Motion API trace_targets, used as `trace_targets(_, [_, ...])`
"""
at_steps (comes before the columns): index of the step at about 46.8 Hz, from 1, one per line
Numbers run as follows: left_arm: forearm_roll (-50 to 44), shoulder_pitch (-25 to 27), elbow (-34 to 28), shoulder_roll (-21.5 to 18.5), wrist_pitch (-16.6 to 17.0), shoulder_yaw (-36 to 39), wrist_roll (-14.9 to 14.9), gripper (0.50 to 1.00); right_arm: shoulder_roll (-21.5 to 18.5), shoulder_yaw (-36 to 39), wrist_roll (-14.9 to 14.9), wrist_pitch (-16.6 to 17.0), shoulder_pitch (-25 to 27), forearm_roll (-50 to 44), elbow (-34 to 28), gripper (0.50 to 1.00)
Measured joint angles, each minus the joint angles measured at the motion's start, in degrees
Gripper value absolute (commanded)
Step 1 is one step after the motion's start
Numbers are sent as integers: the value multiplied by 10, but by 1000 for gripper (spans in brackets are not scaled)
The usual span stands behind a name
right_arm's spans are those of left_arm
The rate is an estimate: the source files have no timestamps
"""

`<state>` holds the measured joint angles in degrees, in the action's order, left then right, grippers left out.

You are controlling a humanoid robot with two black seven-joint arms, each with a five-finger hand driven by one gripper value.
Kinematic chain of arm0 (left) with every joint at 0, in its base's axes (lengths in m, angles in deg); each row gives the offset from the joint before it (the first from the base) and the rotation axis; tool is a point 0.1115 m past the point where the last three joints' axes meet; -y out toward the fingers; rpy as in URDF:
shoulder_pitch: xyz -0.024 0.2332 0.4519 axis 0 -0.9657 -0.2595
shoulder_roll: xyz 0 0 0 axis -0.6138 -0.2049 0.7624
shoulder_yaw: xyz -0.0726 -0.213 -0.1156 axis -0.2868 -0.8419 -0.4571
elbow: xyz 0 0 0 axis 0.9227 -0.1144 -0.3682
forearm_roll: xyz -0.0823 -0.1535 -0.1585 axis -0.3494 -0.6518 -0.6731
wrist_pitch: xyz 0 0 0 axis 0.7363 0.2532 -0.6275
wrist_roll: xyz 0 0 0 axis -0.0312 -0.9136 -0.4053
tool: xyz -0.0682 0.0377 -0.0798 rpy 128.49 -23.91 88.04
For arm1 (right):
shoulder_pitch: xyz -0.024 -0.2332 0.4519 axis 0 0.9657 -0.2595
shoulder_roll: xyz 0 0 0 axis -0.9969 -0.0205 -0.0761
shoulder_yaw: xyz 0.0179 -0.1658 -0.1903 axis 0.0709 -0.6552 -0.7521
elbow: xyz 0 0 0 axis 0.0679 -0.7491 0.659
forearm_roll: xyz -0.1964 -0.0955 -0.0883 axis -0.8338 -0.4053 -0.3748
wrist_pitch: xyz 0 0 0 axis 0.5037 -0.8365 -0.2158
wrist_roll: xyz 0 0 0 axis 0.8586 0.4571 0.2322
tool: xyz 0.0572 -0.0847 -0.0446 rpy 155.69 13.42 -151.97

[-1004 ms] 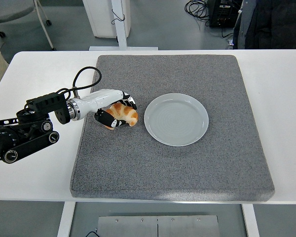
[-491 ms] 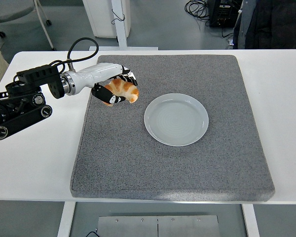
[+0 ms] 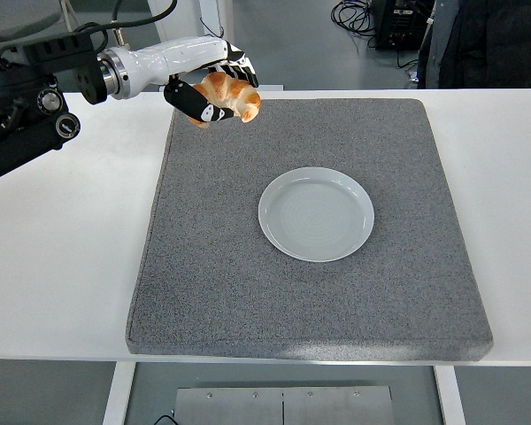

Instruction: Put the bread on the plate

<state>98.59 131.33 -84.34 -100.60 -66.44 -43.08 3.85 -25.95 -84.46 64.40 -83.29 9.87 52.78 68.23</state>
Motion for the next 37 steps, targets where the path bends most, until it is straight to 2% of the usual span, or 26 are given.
trace_targets(6, [-1, 30, 1, 7, -14, 1, -2, 500, 0, 0, 0, 0, 0, 0, 0, 1000])
trace_targets(22, [-3, 76, 5, 42, -24, 8, -6, 500, 0, 0, 0, 0, 0, 0, 0, 1000])
trace_targets(37, [1, 94, 28, 112, -30, 9, -8, 500, 0, 0, 0, 0, 0, 0, 0, 1000])
